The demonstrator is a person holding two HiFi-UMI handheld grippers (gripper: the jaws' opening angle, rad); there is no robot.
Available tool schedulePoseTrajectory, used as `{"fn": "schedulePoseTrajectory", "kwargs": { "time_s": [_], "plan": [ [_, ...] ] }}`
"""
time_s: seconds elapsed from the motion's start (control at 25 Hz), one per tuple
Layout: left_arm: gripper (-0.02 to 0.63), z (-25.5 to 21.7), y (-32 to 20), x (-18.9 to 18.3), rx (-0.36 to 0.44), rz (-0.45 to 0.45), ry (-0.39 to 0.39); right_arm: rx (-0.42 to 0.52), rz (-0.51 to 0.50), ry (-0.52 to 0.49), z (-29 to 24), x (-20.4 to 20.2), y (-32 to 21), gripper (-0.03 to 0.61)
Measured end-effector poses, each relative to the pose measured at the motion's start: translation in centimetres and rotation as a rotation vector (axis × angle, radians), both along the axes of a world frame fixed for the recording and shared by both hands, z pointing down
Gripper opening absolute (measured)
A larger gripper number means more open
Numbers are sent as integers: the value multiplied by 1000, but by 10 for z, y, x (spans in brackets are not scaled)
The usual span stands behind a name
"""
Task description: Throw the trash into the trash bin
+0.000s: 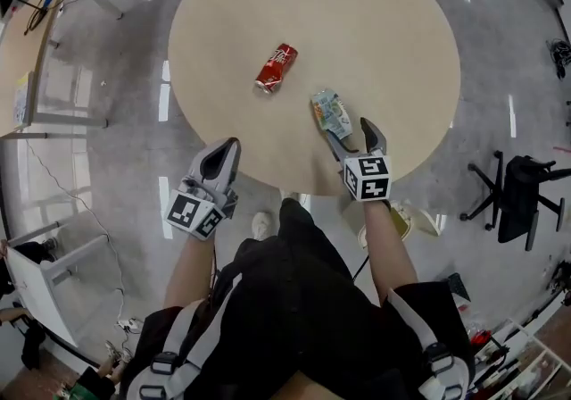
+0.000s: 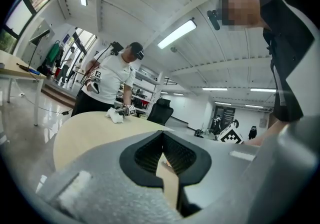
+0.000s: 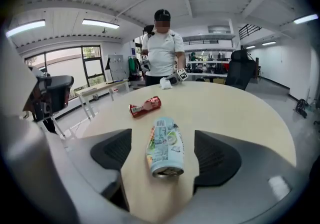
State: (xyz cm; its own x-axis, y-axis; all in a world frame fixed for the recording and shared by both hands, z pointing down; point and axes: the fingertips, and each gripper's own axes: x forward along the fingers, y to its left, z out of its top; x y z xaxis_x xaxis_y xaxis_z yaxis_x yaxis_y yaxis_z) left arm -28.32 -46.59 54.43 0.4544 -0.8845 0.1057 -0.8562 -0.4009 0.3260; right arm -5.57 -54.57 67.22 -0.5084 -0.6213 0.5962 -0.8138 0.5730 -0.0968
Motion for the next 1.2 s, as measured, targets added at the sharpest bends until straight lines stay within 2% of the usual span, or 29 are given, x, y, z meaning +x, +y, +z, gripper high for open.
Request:
{"fn": "schedulePoseTrajectory", "kwargs": {
  "time_s": [0.08,0.24,0.48,0.76,0.96,1.2],
  "plan": [
    [0,4,0,3,-14,-3,3,-42,-24,30,17,-2,1,405],
    [0,11,-3,8,-30,-6,3,-100,-58,72,44,-6,2,433],
    [0,23,-7,9,-60,-31,10,-107,-87,125,62,-8,2,437],
    [0,21,-20,21,-59,4,34,-91,-117,167,70,-18,-4,440],
    [0,21,-21,22,-62,19,36,-111,-129,179,74,-30,-8,448],
    [0,21,-12,16,-68,0,36,-151,-102,209,86,-22,-12,457]
  ]
}}
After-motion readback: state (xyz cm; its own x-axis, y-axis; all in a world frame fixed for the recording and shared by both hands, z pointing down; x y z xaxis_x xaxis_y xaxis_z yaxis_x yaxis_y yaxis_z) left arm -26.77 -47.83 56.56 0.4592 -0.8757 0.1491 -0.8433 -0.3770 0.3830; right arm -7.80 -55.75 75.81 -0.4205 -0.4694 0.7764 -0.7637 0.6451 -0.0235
